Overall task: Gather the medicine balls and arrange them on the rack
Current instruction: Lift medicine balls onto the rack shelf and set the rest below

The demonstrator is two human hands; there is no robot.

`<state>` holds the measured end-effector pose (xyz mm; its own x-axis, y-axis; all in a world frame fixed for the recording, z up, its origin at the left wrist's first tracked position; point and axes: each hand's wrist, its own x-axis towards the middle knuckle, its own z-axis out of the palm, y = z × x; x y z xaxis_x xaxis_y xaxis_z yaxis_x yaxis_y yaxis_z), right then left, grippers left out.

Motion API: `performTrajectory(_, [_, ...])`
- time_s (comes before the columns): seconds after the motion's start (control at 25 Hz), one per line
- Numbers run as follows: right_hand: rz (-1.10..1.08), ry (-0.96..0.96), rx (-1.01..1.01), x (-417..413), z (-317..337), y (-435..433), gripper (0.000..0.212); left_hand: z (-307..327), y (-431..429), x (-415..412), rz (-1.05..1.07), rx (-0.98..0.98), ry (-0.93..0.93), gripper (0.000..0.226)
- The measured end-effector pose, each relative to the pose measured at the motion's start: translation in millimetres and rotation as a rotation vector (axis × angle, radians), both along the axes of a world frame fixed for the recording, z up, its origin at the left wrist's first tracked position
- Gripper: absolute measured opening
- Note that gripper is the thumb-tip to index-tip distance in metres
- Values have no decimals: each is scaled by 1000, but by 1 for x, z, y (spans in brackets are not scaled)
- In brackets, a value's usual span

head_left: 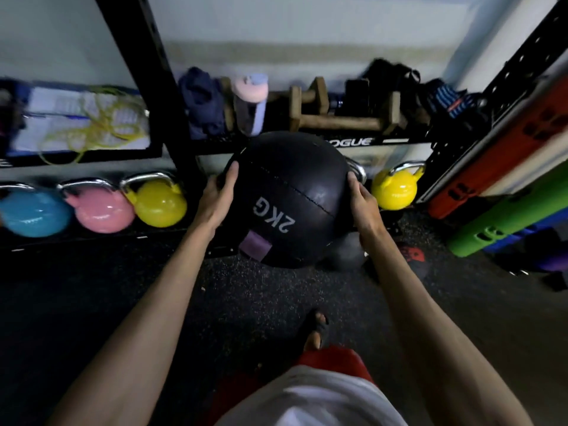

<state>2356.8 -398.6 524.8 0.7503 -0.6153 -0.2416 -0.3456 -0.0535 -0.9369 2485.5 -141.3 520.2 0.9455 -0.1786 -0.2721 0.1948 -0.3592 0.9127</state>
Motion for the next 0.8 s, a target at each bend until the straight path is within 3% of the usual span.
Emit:
performTrajectory(0.36, [32,-283,-159,33,143,31,70,148,27,24,73,-55,-351,72])
performTrajectory(0.52, [45,-384,-244,53,211,34,76,212,32,32,144,-145,-433,91])
performTrajectory(0.68, [104,-580,-292,77,264,32,68,265,33,43,223,-196,-517,94])
performTrajectory(0.8, [105,-647,-326,99,304,29,74,304,30,54,258,-258,-576,93])
